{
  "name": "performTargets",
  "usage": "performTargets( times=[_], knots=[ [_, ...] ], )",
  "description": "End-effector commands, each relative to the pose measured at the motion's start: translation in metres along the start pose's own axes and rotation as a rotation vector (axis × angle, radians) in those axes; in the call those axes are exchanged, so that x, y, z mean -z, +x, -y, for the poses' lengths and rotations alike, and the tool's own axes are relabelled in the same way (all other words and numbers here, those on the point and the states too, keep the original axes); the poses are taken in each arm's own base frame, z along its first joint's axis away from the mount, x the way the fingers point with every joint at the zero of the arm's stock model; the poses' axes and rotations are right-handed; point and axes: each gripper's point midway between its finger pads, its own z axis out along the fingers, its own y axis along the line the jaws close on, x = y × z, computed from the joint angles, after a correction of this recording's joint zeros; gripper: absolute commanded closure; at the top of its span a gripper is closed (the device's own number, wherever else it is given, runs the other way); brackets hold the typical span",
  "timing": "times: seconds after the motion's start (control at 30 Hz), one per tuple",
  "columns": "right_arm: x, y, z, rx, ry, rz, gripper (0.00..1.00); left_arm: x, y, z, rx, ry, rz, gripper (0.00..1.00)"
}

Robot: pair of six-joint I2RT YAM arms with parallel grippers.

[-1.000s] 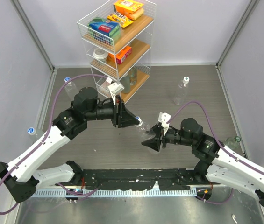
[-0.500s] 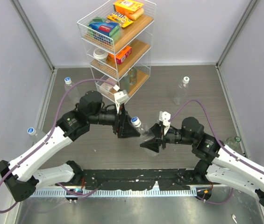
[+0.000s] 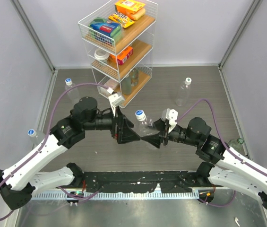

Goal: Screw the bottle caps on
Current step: Screw the bottle cap onto the plastic bottle.

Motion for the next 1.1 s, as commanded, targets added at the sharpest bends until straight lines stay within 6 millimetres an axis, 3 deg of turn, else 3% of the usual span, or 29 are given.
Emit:
performTargets(
  times=[0.0, 0.13, 0.4, 0.53, 0.73, 1.07],
  knots=[
    [0.004, 0.0, 0.048, 0.054, 0.262, -0.039, 0.99, 0.022, -0.05, -0.011, 0.038, -0.193, 0.234, 0.0],
    [0.007, 0.017, 0.07, 0.073, 0.367, -0.114, 0.99, 0.032, -0.075, -0.023, 0.123, -0.314, 0.333, 0.0],
    [0.001, 0.028, 0.073, 0.071, 0.368, -0.147, 0.99, 0.023, -0.098, -0.061, 0.225, -0.501, 0.384, 0.0],
    [0.001, 0.03, 0.074, 0.071, 0.372, -0.156, 0.99, 0.01, -0.101, -0.071, 0.234, -0.516, 0.366, 0.07],
    [0.0, 0.034, 0.077, 0.083, 0.382, -0.177, 0.99, -0.007, -0.102, -0.079, 0.25, -0.501, 0.353, 0.08],
    [-0.001, 0.038, 0.079, 0.082, 0.383, -0.192, 0.99, -0.016, -0.098, -0.075, 0.275, -0.445, 0.348, 0.2]
  ],
)
